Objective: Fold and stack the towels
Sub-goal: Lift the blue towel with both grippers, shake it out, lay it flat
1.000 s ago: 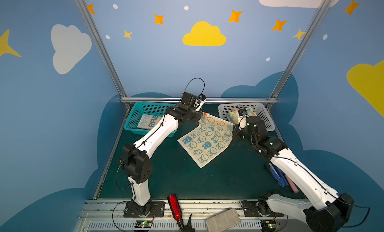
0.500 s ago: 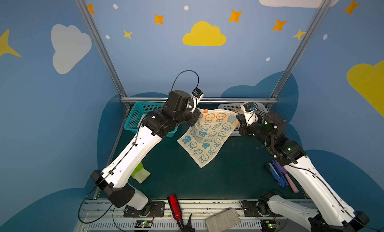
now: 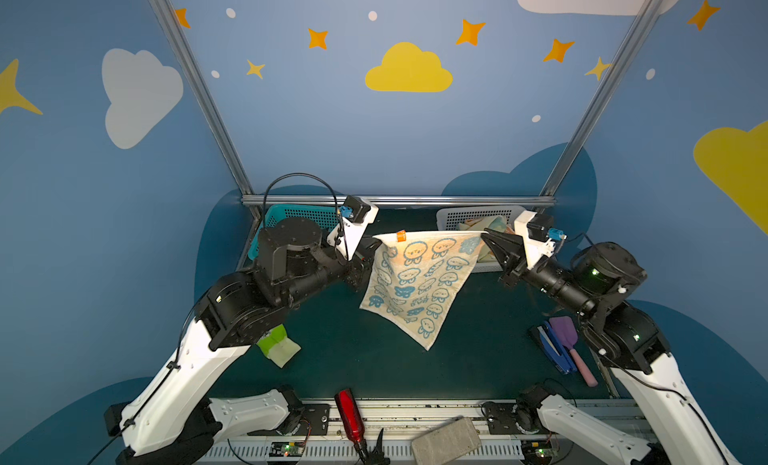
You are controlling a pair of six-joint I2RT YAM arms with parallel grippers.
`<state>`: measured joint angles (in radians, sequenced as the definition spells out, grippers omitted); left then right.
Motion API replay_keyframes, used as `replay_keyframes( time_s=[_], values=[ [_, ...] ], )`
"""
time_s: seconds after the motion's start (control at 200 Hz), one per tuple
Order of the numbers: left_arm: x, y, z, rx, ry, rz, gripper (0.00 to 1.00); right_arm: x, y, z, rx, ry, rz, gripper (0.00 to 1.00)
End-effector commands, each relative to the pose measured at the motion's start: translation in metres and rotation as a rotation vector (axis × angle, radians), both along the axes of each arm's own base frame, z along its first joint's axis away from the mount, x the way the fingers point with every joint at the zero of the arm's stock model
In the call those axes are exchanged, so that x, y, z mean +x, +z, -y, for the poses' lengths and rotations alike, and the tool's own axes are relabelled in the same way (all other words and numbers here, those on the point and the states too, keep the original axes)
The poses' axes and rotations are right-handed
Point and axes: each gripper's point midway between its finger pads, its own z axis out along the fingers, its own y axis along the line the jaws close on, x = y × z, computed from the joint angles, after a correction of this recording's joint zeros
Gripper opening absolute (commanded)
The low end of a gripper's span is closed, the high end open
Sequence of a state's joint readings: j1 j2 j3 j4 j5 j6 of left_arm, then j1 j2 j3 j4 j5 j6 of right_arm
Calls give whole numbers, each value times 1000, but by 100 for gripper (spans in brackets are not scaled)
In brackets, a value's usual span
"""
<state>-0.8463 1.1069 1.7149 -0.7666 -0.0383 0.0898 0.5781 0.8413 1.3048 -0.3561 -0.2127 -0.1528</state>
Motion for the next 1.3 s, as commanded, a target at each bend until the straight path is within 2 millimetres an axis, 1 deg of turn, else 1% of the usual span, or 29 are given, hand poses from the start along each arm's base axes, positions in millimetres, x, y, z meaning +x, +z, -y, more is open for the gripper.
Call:
replay_keyframes(
  time_s=[0.0,0.11,0.215,0.285,0.491,0.621,0.706,0.736,0.816,0.996,1.056,1.182,1.297],
  values=[
    [-11,18,-8,-119,0,5,4,-17,24,3,63,39,34,0],
    [-14,19,-15,-150,18,11,4,-14,23,4,67,28,24,0],
    [-5,4,-18,-126,71,-7,4,0,12,4,53,-21,-3,0],
    [3,-9,-16,-88,98,-16,4,12,2,5,38,-64,-22,0],
    [49,-47,-28,46,298,-34,4,57,-29,-1,-24,-167,-62,0],
    [78,-70,-34,86,367,-77,4,90,-50,-8,-74,-211,-100,0],
    [101,-86,-41,102,411,-109,4,111,-66,-13,-107,-235,-121,0],
    [110,-93,-44,110,424,-126,4,116,-70,-14,-115,-238,-125,0],
    [133,-115,-50,143,471,-178,4,137,-90,-19,-144,-250,-152,0],
    [175,-177,-55,244,531,-294,4,176,-136,-30,-193,-236,-204,0],
    [185,-196,-55,271,544,-330,4,186,-151,-34,-205,-224,-214,0],
    [203,-234,-58,332,579,-398,4,202,-176,-39,-220,-205,-240,0],
    [216,-258,-59,392,605,-428,4,214,-196,-39,-227,-206,-255,0]
  ],
)
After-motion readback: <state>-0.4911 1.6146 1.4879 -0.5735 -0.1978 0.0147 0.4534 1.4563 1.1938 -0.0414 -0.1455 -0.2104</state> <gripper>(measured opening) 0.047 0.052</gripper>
